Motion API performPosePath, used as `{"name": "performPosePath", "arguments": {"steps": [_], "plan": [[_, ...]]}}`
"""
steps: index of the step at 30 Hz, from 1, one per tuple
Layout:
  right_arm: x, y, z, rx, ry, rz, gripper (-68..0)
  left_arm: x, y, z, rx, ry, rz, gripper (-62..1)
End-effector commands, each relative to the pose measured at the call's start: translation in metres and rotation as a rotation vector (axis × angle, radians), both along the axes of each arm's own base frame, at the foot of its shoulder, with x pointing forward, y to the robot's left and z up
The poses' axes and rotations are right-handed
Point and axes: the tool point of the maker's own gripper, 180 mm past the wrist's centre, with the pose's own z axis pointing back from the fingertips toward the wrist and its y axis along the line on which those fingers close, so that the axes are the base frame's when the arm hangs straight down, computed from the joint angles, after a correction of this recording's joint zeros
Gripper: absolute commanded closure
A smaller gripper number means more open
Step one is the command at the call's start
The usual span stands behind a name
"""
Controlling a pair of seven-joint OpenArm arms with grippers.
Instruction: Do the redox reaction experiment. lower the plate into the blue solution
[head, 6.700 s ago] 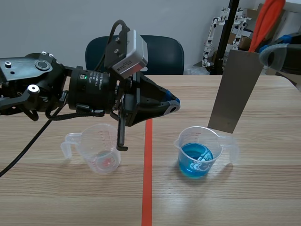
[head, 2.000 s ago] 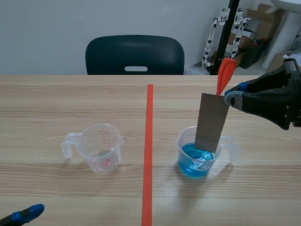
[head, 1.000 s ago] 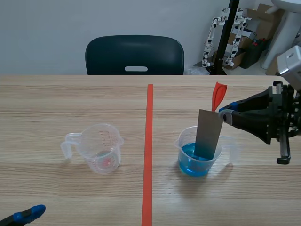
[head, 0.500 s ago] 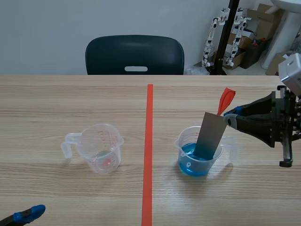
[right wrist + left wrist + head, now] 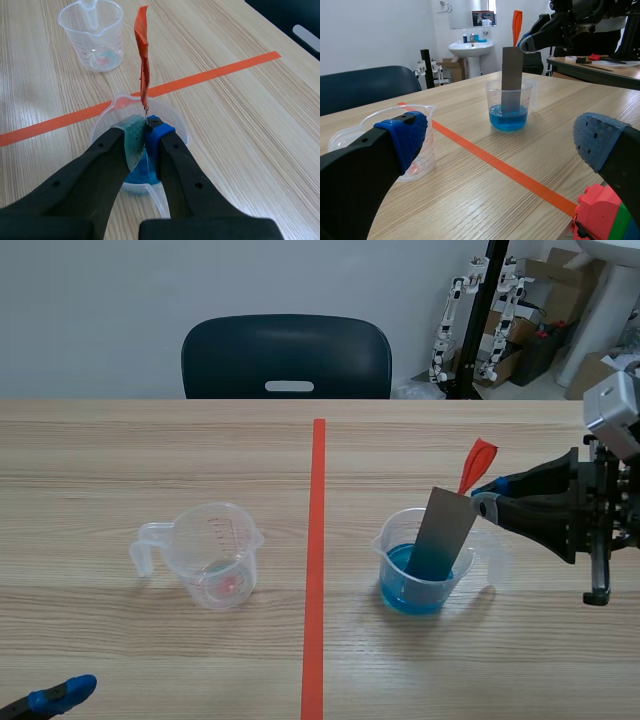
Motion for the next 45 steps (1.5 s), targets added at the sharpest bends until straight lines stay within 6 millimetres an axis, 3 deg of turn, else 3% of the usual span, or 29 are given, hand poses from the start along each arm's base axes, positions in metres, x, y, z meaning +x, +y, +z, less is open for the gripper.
{"name": "performPosePath", "arguments": {"steps": [1,33,45], "plan": [[0.0017,-0.0015,0.0058,0.002,-0.017,0.003,-0.6,-0.0028,0.0025,0.0102,-0.031,-0.037,-0.007,-61.7],[0.0005,-0.001,0.0067,0.013,-0.017,0.004,-0.6,-0.0028,0.0025,0.0102,-0.031,-0.037,-0.007,-61.7],[-0.0043,-0.0026,-0.0026,-0.014,0.01,0.002,-0.6,-0.0028,0.0024,0.0102,-0.03,-0.037,-0.008,-61.7]]}}
